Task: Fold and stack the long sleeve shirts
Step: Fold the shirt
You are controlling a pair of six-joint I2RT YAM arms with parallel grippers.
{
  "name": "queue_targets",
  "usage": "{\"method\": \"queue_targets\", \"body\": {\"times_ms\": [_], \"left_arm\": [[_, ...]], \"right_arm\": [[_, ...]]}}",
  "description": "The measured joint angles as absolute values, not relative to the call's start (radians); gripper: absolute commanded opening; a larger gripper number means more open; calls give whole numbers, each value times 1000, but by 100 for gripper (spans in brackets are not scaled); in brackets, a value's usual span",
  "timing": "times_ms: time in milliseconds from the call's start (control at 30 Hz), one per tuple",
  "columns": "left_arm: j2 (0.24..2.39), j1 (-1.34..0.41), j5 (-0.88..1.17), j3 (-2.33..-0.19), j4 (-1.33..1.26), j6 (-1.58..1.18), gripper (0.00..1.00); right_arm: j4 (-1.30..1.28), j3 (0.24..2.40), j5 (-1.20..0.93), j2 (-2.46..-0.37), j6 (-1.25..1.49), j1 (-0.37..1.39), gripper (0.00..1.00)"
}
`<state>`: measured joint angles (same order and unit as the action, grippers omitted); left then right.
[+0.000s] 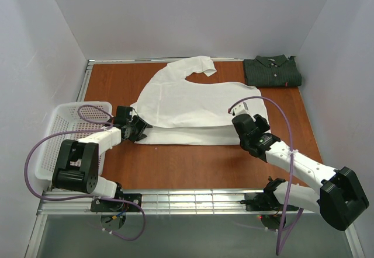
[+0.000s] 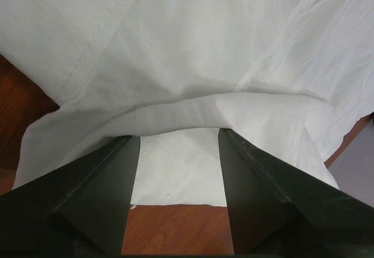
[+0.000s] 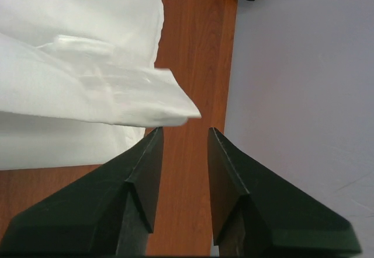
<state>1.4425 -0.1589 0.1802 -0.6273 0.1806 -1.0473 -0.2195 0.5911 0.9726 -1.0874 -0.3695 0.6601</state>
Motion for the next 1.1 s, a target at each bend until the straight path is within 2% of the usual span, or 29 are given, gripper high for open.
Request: {"method": "queue_targets", "body": {"times_ms": [33,100,233,333,433,567,667,767,933,1100], "left_arm": [[1441,-159,180,-627,181,-1048,52],[1434,-159,181,-624,183,-1049,54],[1410,-154,184,-623,195,-1050,58],[1386,-149,187,-625,206,-1044,61],[1369,-146,204,-639,213,-1018,61],[1368,-146,231,-639,220,-974,62],[1369,-146,248,-639,232,-937,62],[1369,-146,259,-639,239,-899,63],[1369,-146,270,-639,246,-855,63],[1375,-146,277,-638,248,-830,63]], "right_arm": [[-226,591,975,-1088,-363,660,49],[-242,595,978,-1087,-348,660,56],[-324,655,958,-1073,-311,655,90],[-409,768,905,-1041,-207,652,99],[-510,894,803,-1015,-18,630,99],[-586,910,628,-1006,237,556,95],[-611,865,508,-1001,364,487,88],[-604,801,388,-999,446,366,70],[-543,702,181,-1000,527,139,65],[-437,624,42,-1031,641,96,56]]}}
